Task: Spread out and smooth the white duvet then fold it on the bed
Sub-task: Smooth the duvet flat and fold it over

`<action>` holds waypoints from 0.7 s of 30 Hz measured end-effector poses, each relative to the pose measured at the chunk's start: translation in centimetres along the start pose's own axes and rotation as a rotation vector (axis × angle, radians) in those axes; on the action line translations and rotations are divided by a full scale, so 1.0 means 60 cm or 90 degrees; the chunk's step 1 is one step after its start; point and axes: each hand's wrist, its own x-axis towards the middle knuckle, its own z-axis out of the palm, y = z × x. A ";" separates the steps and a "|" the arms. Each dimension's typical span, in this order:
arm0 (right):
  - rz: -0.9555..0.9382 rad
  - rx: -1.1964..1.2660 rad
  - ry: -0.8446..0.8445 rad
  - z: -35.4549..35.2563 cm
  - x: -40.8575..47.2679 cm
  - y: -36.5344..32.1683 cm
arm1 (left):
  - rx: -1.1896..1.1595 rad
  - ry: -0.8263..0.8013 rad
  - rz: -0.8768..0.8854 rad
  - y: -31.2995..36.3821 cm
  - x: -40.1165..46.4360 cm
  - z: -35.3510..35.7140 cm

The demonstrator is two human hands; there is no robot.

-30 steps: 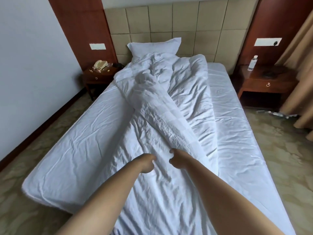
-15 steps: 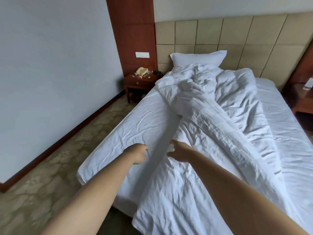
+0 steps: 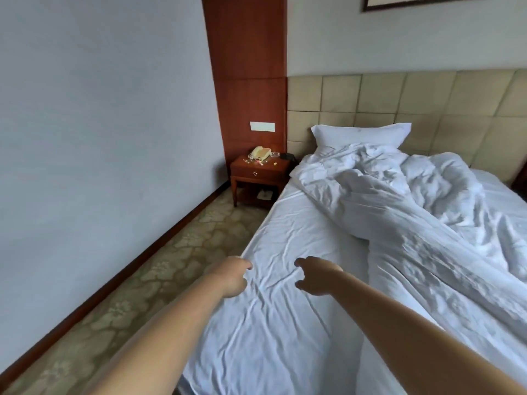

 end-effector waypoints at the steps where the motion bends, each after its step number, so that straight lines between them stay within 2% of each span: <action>1: 0.000 -0.001 -0.001 -0.003 0.039 -0.017 | 0.008 -0.002 0.003 -0.024 0.021 -0.013; 11: 0.014 0.023 -0.005 -0.059 0.306 -0.188 | 0.042 -0.034 0.035 -0.252 0.195 -0.124; 21: 0.126 0.027 0.047 -0.102 0.550 -0.373 | 0.098 -0.032 0.188 -0.495 0.422 -0.235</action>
